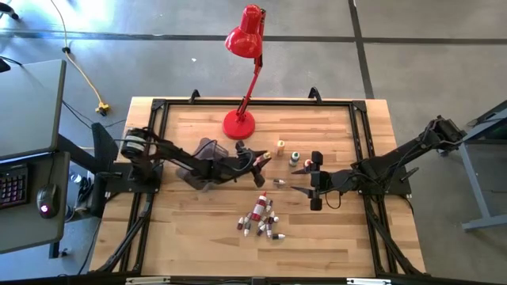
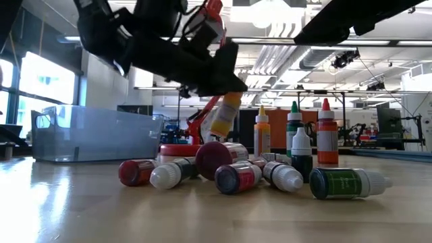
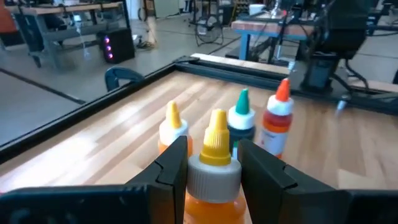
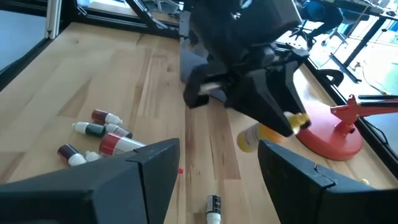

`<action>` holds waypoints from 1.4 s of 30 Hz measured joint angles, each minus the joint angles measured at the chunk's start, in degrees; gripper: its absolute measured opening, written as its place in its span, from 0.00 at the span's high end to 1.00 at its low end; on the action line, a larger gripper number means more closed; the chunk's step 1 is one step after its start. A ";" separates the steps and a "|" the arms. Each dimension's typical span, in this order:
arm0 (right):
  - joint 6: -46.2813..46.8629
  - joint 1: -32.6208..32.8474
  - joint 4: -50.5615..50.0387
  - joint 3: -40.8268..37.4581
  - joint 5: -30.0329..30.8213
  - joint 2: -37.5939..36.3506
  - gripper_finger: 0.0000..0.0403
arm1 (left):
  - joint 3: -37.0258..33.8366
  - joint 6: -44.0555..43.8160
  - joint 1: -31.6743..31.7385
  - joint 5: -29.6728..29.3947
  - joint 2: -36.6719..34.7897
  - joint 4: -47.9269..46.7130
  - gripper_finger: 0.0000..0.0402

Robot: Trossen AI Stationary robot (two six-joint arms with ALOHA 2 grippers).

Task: Pick & Place food coloring
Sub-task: Move the large yellow food coloring bottle to the center of the table

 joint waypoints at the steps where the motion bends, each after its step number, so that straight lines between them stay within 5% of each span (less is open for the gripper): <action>1: 0.01 0.00 0.02 0.00 -0.17 0.00 0.47 | -0.08 -0.76 0.30 -0.11 0.48 0.48 0.74; 18: 0.01 0.00 -0.78 0.00 -0.75 0.00 0.47 | -0.15 -5.28 -2.56 -12.03 10.16 12.56 0.74; 42: 2.84 -0.21 -0.69 0.00 -0.22 0.15 0.47 | -0.11 -8.05 -2.45 -10.43 11.76 9.82 0.69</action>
